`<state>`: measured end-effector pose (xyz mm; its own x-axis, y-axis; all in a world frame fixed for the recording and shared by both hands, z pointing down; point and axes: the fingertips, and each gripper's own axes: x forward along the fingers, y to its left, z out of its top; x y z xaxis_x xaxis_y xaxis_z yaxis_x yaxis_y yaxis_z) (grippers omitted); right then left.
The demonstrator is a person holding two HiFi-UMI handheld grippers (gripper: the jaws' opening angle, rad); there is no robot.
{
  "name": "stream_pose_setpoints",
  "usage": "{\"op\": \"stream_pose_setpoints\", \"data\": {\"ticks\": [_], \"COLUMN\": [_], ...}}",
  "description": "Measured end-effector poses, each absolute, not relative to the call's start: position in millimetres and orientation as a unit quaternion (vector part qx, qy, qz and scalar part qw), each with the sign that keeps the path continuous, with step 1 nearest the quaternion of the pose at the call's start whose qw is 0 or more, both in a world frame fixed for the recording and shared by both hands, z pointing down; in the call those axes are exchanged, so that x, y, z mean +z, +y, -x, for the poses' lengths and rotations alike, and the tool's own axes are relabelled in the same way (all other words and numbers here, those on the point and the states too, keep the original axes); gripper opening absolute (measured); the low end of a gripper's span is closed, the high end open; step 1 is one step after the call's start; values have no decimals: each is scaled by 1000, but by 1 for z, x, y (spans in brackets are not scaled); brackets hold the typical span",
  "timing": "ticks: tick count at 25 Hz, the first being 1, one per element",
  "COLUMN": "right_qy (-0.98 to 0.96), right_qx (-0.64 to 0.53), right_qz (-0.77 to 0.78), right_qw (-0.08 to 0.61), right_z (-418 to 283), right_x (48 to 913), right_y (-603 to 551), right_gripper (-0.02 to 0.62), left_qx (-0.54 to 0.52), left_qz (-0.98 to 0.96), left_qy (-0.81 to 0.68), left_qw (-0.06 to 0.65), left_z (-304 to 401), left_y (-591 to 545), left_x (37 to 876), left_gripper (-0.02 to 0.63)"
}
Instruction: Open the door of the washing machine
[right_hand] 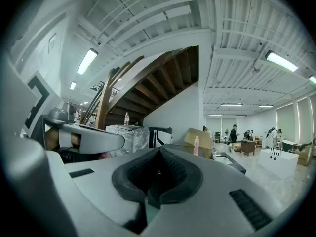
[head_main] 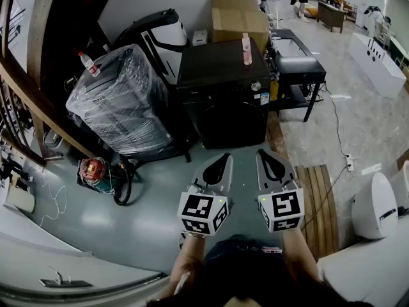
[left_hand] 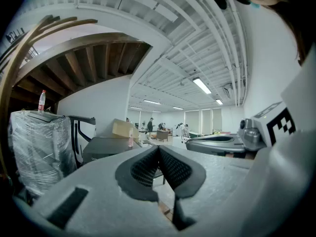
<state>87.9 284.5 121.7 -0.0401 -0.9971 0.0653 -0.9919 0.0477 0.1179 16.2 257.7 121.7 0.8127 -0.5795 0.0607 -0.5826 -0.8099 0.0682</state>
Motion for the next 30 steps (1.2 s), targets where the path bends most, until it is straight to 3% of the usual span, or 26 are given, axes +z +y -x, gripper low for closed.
{"op": "stream_pose_setpoints", "data": {"ticks": [13, 30], "right_qy": [-721, -704], "right_qx": [-6, 22], "right_qz": [-693, -709], "right_qw": [6, 22], "right_z": [-68, -88], "right_x": [115, 140], "right_y": [282, 252], "right_gripper": [-9, -8], "left_qx": [21, 32], "left_qz": [-956, -962], "left_qy": [-287, -264], "left_qw": [46, 61], "left_z": [6, -13], "left_y": [252, 223], "left_x": [130, 147], "left_gripper": [14, 14]}}
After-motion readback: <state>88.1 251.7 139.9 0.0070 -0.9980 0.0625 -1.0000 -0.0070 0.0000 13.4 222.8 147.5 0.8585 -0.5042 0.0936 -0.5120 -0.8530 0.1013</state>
